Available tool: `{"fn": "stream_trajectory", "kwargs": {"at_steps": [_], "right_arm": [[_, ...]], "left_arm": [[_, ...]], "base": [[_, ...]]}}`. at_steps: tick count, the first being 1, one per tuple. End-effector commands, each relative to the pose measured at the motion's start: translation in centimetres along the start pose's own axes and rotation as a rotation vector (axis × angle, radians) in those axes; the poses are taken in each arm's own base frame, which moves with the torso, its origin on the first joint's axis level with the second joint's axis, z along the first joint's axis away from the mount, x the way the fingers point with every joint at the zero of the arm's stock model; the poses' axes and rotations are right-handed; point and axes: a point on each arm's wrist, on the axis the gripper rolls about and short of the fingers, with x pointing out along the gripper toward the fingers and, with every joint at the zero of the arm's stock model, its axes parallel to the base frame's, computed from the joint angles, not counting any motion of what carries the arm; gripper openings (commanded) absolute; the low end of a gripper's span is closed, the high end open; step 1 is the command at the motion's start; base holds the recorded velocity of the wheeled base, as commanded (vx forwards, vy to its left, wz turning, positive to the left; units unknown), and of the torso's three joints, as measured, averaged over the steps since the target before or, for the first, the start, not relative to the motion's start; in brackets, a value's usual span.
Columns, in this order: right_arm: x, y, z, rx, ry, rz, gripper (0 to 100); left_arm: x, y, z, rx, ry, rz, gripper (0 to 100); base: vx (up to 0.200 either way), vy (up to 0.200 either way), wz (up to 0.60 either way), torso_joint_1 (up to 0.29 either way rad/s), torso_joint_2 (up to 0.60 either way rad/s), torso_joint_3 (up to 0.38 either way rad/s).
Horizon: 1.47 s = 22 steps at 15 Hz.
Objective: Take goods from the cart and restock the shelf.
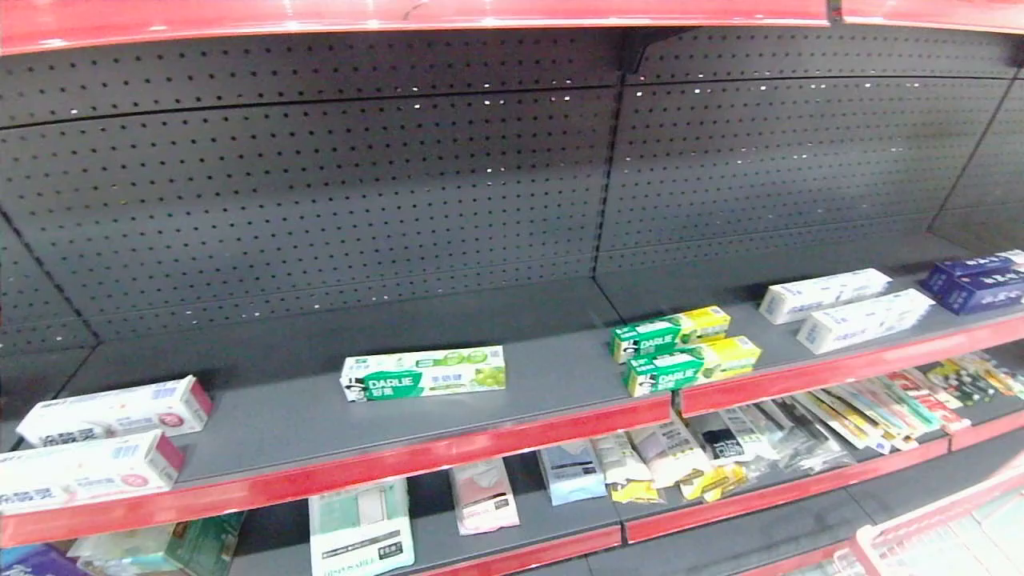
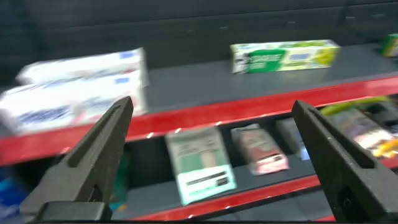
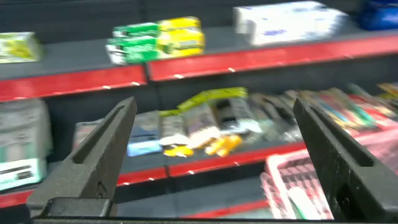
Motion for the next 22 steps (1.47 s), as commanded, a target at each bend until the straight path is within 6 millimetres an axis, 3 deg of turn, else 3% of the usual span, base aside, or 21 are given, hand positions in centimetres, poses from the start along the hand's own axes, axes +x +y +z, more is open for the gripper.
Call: {"fn": "stream_trajectory", "kwargs": {"at_steps": [1,19,22], "right_arm": [[0.0,0.0,-0.01,0.0,0.001,0.001,100],[0.0,0.0,-0.01,0.003,0.001,0.001,100],[0.0,0.0,-0.01,0.007,0.001,0.001,100]], "left_arm": [[0.01,0.0,0.01,0.0,0.001,0.0,100],[0.01,0.0,-0.01,0.0,0.002,0.0,100],[0.01,0.0,-0.01,0.0,0.002,0.0,100]], "base": [[0.0,0.0,-0.6,0.002,0.01,0.002],[0.0,0.0,-0.6,0.003,0.0,0.003],[0.0,0.0,0.0,0.0,0.0,0.0]]}}
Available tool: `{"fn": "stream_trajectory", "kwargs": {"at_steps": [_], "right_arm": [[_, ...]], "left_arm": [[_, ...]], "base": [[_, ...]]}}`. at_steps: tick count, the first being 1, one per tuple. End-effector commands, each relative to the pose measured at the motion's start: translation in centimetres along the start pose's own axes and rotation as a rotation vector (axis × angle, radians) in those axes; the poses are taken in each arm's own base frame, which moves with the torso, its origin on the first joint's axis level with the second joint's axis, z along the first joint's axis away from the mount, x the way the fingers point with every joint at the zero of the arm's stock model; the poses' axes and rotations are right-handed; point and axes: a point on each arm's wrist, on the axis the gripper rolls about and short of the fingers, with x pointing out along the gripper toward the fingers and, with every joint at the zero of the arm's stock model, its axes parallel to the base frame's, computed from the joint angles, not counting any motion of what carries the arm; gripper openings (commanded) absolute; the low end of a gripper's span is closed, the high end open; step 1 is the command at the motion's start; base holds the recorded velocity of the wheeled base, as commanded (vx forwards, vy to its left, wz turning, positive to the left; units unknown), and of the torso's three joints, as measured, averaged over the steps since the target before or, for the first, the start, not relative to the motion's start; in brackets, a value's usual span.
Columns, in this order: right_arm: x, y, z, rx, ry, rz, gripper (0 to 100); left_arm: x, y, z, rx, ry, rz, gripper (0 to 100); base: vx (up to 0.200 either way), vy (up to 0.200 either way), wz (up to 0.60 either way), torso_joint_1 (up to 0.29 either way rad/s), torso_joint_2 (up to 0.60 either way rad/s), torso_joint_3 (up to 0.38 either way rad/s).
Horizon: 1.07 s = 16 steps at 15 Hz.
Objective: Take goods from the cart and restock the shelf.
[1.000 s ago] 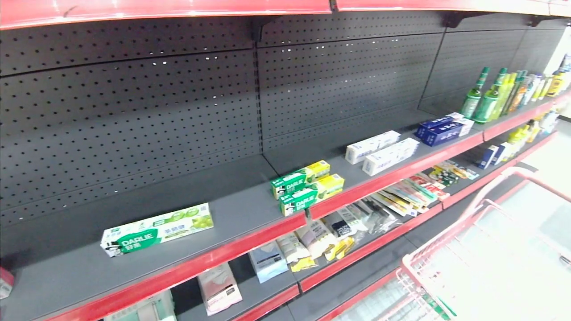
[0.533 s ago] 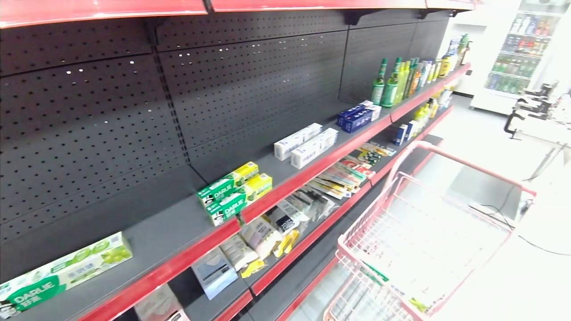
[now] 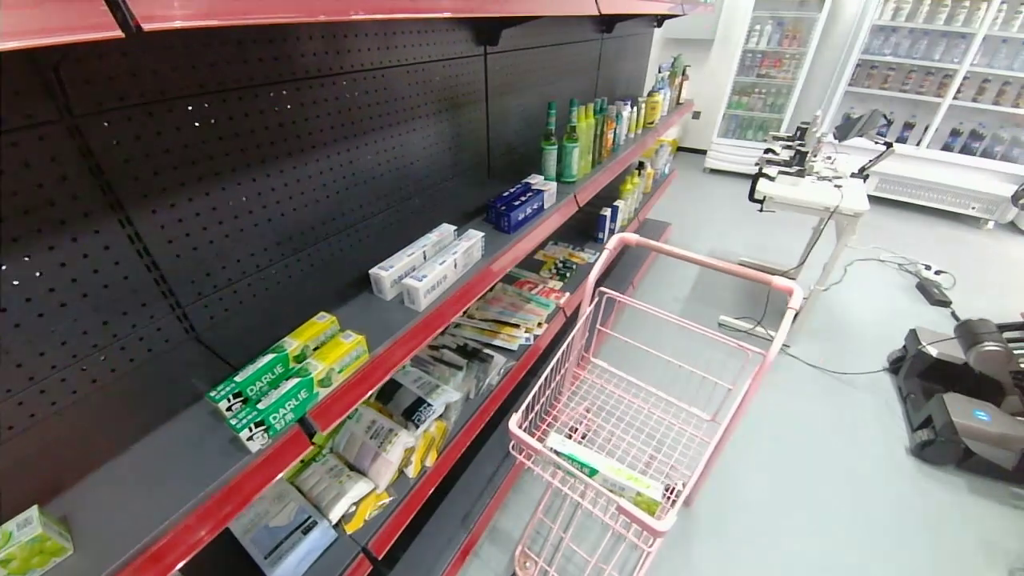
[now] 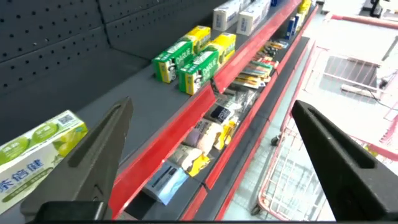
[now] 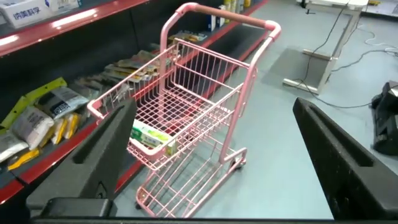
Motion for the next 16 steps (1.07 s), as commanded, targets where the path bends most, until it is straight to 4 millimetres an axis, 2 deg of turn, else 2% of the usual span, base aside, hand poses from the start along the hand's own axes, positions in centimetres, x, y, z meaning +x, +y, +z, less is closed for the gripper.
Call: {"fn": "stream_trajectory", "kwargs": {"at_steps": [1,15,16], "right_arm": [[0.0,0.01,0.0,-0.001,0.0,0.001,100],[-0.01,0.0,0.06,-0.026,-0.003,-0.008,100],[-0.14,0.01,0.84,-0.028,-0.023,0.01,100]], "left_arm": [[0.01,0.0,-0.01,0.0,0.003,-0.001,100],[0.01,0.0,0.0,0.001,0.001,-0.001,100],[0.01,0.0,-0.01,0.0,0.003,-0.001,100]], "base": [[0.0,0.0,0.0,0.0,0.0,0.0],[0.0,0.0,0.0,0.0,0.0,0.0],[0.0,0.0,0.0,0.0,0.0,0.0]]}}
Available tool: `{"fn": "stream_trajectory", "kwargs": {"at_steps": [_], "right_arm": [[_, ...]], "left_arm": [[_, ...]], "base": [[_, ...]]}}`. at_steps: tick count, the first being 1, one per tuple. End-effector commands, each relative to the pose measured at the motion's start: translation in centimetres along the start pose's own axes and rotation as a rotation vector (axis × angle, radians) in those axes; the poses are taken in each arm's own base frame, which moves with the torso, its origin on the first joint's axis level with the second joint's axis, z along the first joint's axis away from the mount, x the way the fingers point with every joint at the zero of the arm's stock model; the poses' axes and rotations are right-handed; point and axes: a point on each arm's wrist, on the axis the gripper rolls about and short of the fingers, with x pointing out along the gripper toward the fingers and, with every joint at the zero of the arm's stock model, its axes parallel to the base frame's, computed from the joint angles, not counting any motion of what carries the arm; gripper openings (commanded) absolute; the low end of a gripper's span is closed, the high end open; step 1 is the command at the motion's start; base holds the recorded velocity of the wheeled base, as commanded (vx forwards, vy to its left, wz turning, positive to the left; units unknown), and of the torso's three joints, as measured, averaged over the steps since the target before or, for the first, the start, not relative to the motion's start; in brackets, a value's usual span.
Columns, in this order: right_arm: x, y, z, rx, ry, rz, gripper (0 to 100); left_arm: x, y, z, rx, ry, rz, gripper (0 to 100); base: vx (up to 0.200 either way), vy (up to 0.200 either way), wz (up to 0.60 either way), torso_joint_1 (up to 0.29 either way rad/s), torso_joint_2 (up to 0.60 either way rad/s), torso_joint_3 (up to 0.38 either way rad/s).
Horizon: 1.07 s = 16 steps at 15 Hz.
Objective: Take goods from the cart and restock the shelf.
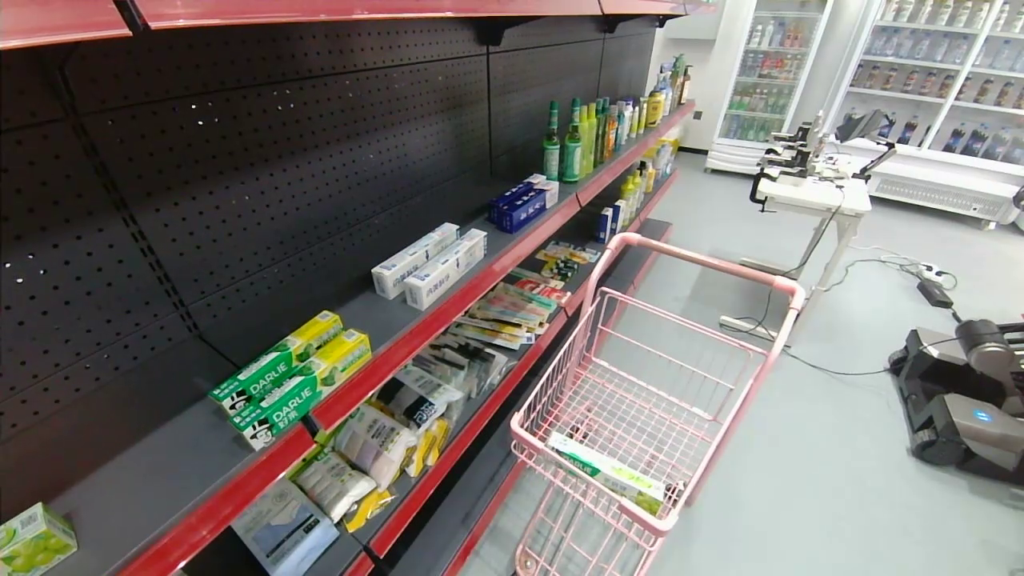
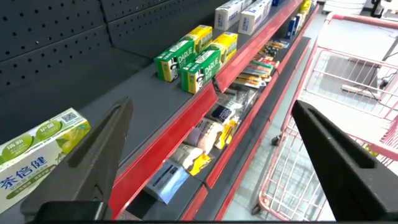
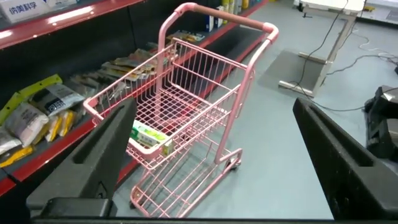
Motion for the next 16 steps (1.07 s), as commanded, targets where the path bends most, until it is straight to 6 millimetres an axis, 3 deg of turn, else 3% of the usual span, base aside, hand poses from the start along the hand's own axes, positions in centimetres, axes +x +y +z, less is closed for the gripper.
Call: {"fn": "stream_trajectory", "kwargs": {"at_steps": [1,2,3,4,6,8,9,12,16], "right_arm": [[0.6,-0.2,7.5,0.043,-0.033,0.055,100],[3.4,-0.4,14.7,0.235,-0.024,0.053,100],[6.3,-0.4,18.0,0.31,0.02,0.053,100],[10.6,-0.2,17.8,0.281,0.144,0.021,100],[19.9,-0.1,14.0,0.241,0.405,-0.027,100],[24.9,0.9,8.7,0.21,0.669,0.073,100],[26.5,1.8,6.0,0.17,0.784,0.176,100],[30.0,3.1,0.6,-0.048,0.948,0.341,100],[32.8,4.5,-3.3,-0.158,1.027,0.464,100]], "left_arm": [[0.0,0.0,0.0,-0.001,0.002,0.0,100],[0.0,0.0,0.0,-0.001,0.002,0.0,100],[0.0,0.0,0.0,-0.001,0.002,0.0,100],[0.0,0.0,0.0,-0.001,0.002,0.0,100],[0.0,0.0,0.0,0.001,0.002,0.0,100],[0.0,0.0,0.0,-0.001,0.002,0.0,100],[0.0,0.0,0.0,-0.001,0.002,0.0,100],[0.0,0.0,0.0,0.001,0.002,0.0,100],[0.0,0.0,0.0,0.001,0.002,0.0,100]], "base": [[0.0,0.0,0.0,0.0,0.0,0.0],[0.0,0.0,0.0,0.0,0.0,0.0],[0.0,0.0,0.0,0.0,0.0,0.0],[0.0,0.0,0.0,0.0,0.0,0.0],[0.0,0.0,0.0,0.0,0.0,0.0],[0.0,0.0,0.0,0.0,0.0,0.0],[0.0,0.0,0.0,0.0,0.0,0.0],[0.0,0.0,0.0,0.0,0.0,0.0],[0.0,0.0,0.0,0.0,0.0,0.0]]}}
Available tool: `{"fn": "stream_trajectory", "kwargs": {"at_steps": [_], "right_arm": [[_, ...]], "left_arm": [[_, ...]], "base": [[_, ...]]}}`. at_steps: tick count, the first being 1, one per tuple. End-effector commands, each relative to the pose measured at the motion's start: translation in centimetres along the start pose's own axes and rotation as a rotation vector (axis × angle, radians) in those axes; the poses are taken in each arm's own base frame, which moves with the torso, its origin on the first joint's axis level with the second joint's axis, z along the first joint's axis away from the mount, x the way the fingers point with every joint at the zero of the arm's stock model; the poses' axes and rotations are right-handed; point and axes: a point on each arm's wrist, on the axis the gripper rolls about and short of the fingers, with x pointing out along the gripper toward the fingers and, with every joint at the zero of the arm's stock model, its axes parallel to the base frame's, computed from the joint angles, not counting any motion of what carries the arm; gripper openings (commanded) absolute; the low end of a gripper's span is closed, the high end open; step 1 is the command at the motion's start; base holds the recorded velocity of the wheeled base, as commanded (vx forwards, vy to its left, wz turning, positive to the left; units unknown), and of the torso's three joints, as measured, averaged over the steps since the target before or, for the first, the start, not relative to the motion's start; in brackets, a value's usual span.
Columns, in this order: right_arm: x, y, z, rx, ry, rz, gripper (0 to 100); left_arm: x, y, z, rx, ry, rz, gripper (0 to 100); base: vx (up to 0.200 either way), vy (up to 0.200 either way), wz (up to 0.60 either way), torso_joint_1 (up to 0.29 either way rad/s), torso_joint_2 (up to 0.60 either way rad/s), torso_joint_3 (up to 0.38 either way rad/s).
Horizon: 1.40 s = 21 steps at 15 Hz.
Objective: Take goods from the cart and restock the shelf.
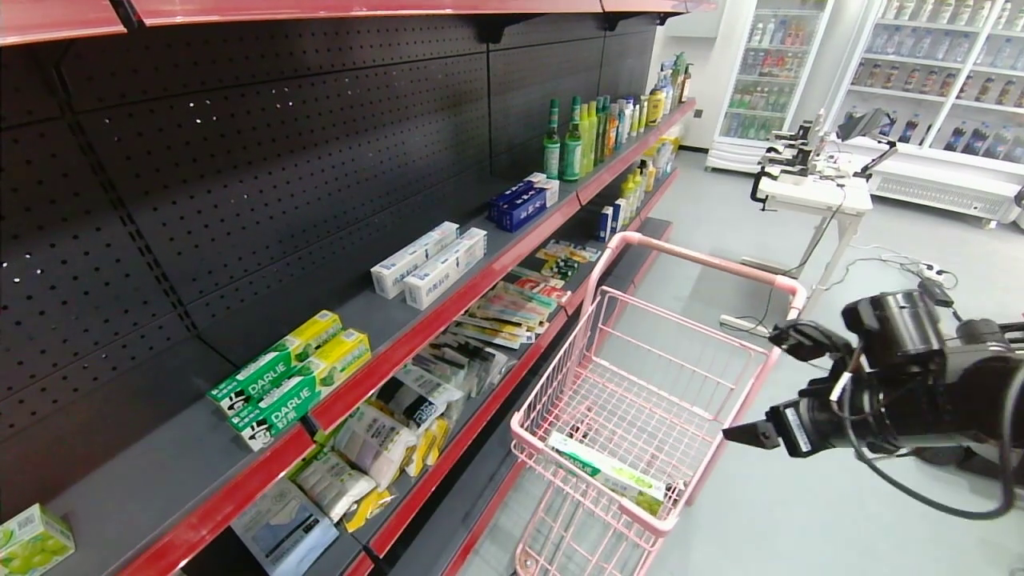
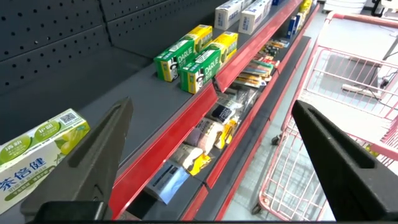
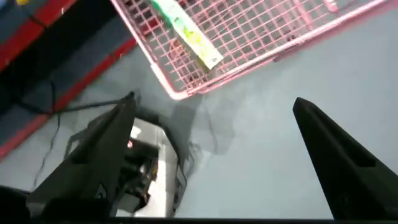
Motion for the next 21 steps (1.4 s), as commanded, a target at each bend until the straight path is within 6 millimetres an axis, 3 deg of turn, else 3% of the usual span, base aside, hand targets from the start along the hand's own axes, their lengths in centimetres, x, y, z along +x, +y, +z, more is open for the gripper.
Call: {"fn": "stream_trajectory", "kwargs": {"at_steps": [1,5,8,12,18,21], "right_arm": [[6.8,0.2,-0.6,-0.063,0.151,0.079,100],[9.4,1.1,-0.2,-0.095,0.187,0.102,100],[11.3,1.9,-0.9,-0.163,0.234,0.131,100],[13.4,1.3,-1.2,-0.264,0.25,0.146,100],[15.4,-1.5,-0.6,-0.347,0.223,0.13,100],[16.4,-1.4,-0.3,-0.361,0.204,0.164,100]], "left_arm": [[0.0,0.0,0.0,0.0,0.002,-0.001,100],[0.0,0.0,0.0,0.0,0.002,-0.001,100],[0.0,0.0,0.0,0.0,0.002,-0.001,100],[0.0,0.0,0.0,0.0,0.002,-0.001,100],[0.0,0.0,0.0,0.0,0.002,-0.001,100],[0.0,0.0,0.0,0.0,0.002,-0.001,100]], "base": [[0.0,0.0,0.0,0.0,0.0,0.0],[0.0,0.0,0.0,0.0,0.0,0.0],[0.0,0.0,0.0,-0.103,0.21,0.118],[0.0,0.0,0.0,-0.132,0.29,0.159],[0.0,0.0,0.0,-0.149,0.34,0.187],[0.0,0.0,0.0,-0.15,0.35,0.198]]}}
